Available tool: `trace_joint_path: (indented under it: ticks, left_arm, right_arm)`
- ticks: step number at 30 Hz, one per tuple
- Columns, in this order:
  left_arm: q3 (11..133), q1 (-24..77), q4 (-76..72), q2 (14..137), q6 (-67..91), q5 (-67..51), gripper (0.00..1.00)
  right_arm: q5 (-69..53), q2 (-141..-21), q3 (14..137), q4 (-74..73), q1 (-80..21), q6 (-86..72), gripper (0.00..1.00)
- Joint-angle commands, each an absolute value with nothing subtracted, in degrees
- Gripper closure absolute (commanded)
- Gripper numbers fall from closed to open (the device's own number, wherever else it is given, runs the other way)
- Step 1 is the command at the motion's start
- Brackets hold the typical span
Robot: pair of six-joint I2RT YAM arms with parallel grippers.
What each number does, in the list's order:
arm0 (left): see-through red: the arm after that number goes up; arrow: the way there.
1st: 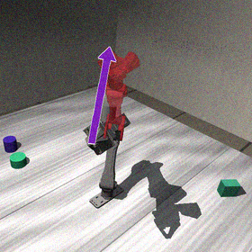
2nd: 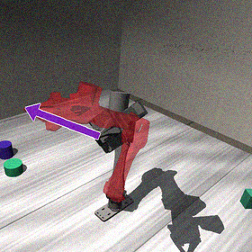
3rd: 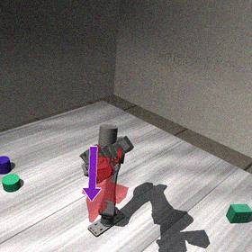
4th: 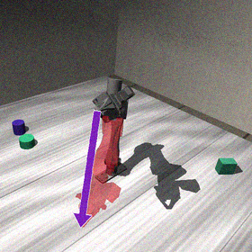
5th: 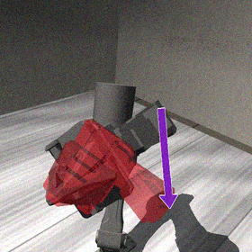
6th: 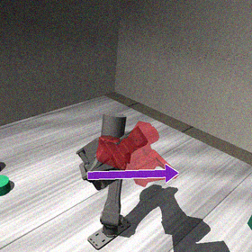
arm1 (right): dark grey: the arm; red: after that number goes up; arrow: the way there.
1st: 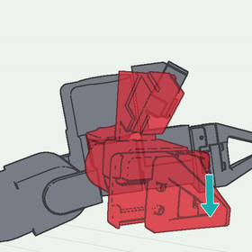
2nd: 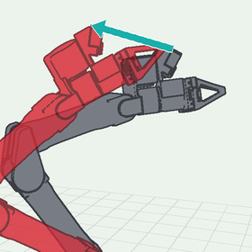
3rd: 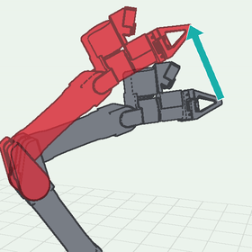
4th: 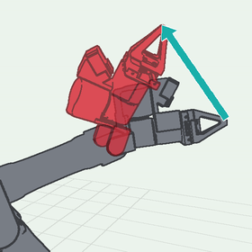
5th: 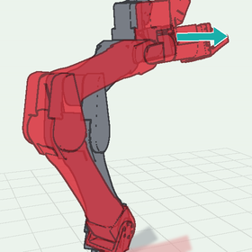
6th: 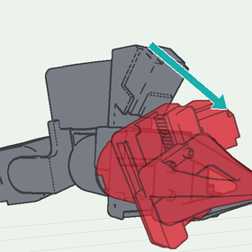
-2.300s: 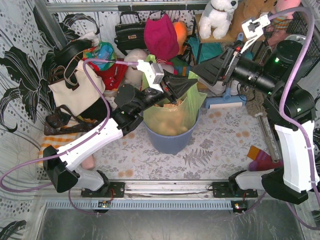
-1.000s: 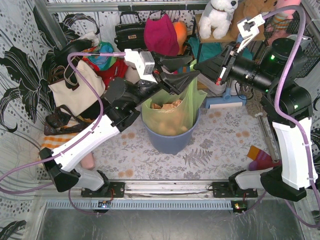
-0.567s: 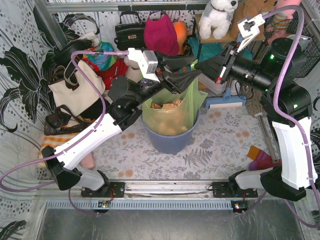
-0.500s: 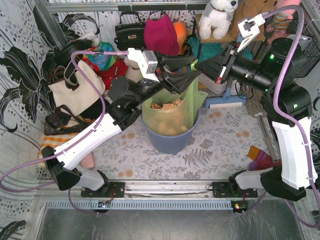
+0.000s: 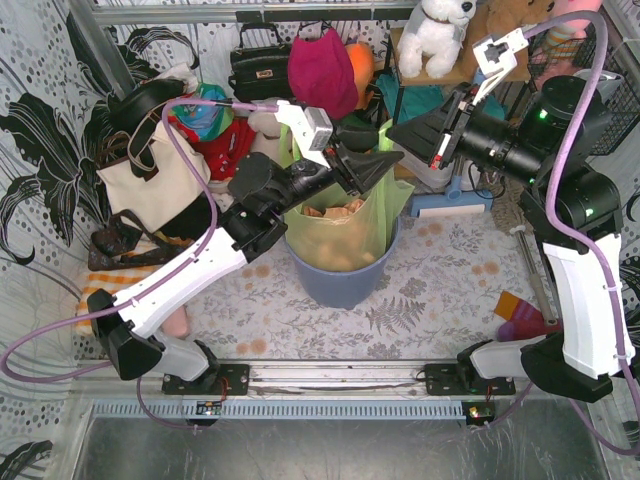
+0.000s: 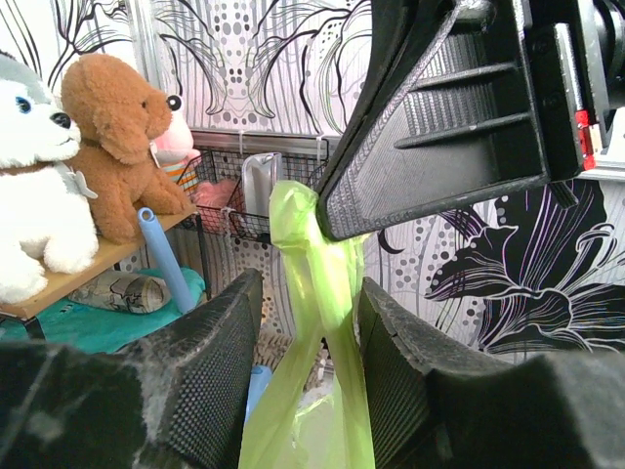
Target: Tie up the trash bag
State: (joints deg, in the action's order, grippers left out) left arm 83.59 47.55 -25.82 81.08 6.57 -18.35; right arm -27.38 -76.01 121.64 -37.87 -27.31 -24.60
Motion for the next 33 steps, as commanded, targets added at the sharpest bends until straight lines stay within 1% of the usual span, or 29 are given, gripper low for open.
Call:
trace_joint_path:
  ticks: [1,4,5,12,16,23,28,31,33]
  left_arm:
    - [85.95,47.29,-27.85,81.88,6.64,-19.45,0.48]
    - [86.81,47.29,-27.33,82.26,6.59,-19.81,0.54]
    - [86.83,47.29,-27.33,82.26,6.66,-19.82,0.54]
    - [84.93,47.29,-28.74,80.69,7.21,-19.32,0.52]
    - [84.38,47.29,-29.20,79.98,6.83,-18.81,0.58]
    - [84.65,47.29,-29.33,80.24,7.12,-19.52,0.64]
    - [84.40,47.29,-29.59,79.67,7.30,-19.68,0.62]
    - [84.03,47.29,-29.96,79.11,7.55,-19.56,0.62]
    - [84.02,47.29,-29.93,79.00,7.56,-19.68,0.64]
  right_arm:
    - [-28.64,-74.90,120.94,-34.63,-27.60,-25.66,1.00]
    - [-28.65,-74.67,120.43,-34.54,-27.53,-25.66,1.00]
    - [-28.65,-74.63,120.34,-34.51,-27.59,-25.62,1.00]
    - [-28.56,-74.31,119.83,-34.54,-27.60,-25.59,1.00]
    - [-28.39,-74.18,119.84,-34.50,-27.60,-25.68,1.00]
    - [-28.05,-73.88,119.66,-34.54,-27.60,-25.80,1.00]
    - [-27.86,-73.83,119.38,-34.69,-27.60,-25.72,1.00]
    - [-27.77,-73.83,119.41,-34.80,-27.55,-25.75,1.00]
    - [-27.73,-73.91,119.36,-34.78,-27.60,-25.82,1.00]
